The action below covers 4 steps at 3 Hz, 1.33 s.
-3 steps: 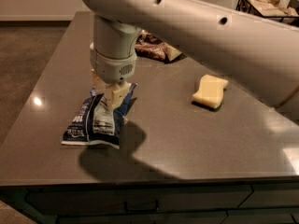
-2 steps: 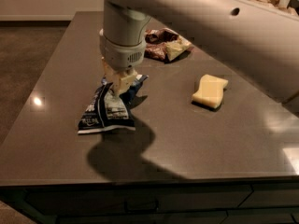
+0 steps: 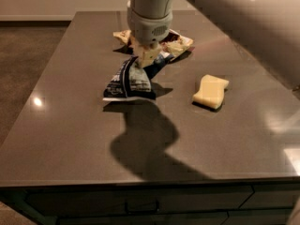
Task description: Move blue chip bag near sponge
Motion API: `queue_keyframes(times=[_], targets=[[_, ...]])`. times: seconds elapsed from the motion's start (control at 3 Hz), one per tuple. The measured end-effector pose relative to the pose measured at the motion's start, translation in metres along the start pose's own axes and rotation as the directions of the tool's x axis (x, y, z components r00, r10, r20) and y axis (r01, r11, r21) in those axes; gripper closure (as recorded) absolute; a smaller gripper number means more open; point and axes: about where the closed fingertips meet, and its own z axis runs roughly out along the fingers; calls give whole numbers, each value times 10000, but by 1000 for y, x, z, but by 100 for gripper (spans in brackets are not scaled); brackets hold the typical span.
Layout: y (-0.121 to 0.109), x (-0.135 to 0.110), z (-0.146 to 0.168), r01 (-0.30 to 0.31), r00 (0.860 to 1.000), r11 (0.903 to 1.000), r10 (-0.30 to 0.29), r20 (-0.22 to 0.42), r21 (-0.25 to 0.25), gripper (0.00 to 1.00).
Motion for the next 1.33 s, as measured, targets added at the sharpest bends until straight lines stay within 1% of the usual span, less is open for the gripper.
queue_keyframes(times=[0.33,0.67,1.0,1.33], targets=[[-2,42,-9,-863,9922,9963,860,-900,9,100],[2,84,-12,-1999,9640,9798,1948,-1809,-105,100],[15,118,-11,-3077,9283,9512,2946,-2269,-239,100],[33,138,-8,-4049,8917,9131,3827,-2419,-482,82]])
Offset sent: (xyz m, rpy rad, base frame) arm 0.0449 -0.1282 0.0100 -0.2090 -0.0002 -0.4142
